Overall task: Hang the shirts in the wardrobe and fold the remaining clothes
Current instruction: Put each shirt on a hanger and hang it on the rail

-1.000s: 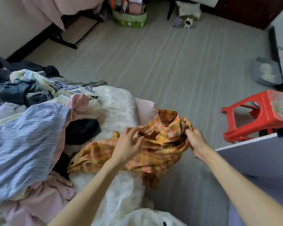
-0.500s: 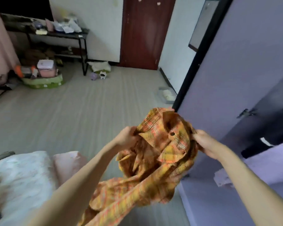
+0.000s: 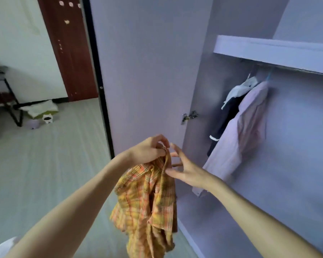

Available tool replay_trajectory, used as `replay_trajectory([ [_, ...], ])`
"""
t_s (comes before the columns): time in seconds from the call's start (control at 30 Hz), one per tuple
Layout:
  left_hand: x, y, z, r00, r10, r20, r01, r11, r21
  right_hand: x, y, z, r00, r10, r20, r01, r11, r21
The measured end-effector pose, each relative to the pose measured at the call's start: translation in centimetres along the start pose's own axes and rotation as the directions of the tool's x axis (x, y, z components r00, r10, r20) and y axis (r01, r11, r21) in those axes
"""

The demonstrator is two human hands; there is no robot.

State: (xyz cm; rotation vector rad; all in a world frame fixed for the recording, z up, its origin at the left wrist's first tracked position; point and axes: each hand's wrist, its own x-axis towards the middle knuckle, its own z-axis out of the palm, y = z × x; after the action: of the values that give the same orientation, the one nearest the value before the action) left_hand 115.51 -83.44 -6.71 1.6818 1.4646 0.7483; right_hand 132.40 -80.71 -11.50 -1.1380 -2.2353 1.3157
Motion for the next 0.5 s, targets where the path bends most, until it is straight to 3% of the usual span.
replay_trajectory([
  [0.07, 1.3, 1.3, 0.6, 0.998, 0.041, -0.050, -0.044, 0.996, -0.073, -0.9, 0.3, -0.1, 0.998, -0.019, -0.053, 0.022, 0.998, 0.053],
  [0.17, 3.7, 3.3, 1.9, 0.986, 0.152, -0.063, -0.154, 0.988, -0.029, -1.1, 1.1, -1.5, 0.944, -0.082, -0.318, 0.077, 0.997, -0.029],
  [0.27, 5.8, 4.4, 2.6, 0.958, 0.281, -0.054, -0.280, 0.960, 0.017, -1.2, 2.8, -4.1, 0.837, -0.034, -0.547, -0.101, 0.971, -0.216],
  [0.37, 8.9, 5.8, 3.5, 0.919, 0.385, 0.084, -0.392, 0.914, 0.102, -2.4, 5.4, -7.2, 0.713, 0.002, -0.701, -0.289, 0.912, -0.291],
  [0.5, 12.8, 6.2, 5.0, 0.905, 0.360, 0.227, -0.421, 0.835, 0.353, -4.8, 6.9, -11.6, 0.600, 0.008, -0.800, -0.466, 0.817, -0.341],
])
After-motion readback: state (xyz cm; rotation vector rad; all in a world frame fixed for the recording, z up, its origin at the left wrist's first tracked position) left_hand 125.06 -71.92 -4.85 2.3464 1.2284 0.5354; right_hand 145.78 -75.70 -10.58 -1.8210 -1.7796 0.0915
